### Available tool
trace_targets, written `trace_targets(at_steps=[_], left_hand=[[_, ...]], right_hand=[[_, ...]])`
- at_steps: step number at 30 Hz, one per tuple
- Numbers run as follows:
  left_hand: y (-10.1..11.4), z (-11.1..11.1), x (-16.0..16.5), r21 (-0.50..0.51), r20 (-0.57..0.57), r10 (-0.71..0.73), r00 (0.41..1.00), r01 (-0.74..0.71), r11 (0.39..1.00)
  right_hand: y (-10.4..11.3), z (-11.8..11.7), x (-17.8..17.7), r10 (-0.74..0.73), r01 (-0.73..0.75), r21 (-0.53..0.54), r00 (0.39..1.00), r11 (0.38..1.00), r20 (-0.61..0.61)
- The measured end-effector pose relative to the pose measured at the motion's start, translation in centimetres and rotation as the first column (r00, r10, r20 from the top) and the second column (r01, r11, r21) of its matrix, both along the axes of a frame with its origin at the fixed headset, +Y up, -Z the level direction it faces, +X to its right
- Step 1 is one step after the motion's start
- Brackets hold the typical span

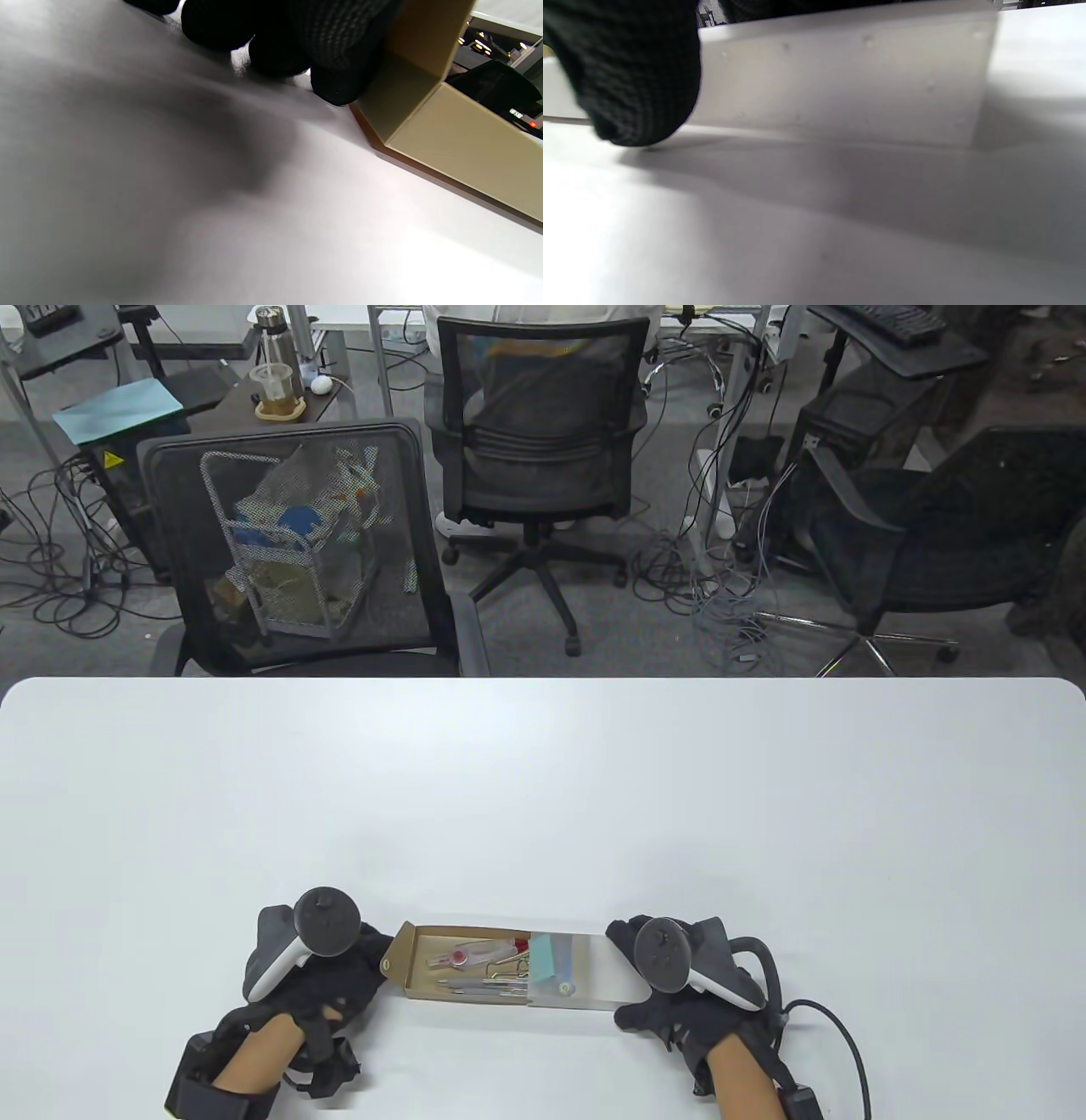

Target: Pack snap-button pull-out pencil case

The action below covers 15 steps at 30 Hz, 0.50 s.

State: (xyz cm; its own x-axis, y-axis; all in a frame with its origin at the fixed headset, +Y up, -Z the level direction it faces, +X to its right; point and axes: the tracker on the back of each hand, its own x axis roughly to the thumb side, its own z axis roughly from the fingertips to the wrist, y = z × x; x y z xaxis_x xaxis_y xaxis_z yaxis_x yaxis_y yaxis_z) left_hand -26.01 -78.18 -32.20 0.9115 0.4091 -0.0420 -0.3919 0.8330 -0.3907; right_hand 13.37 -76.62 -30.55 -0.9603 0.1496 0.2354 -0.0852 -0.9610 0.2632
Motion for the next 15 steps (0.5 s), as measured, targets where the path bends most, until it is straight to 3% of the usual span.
trace_targets(at_steps=[15], left_hand=[[-0.1, -0.1, 1.5, 0.032, 0.020, -0.033, 0.999, 0.033, 0.999]], right_hand=[[-0.2, -0.6, -6.8, 0.015, -0.015, 0.025, 1.000, 1.000, -0.025]])
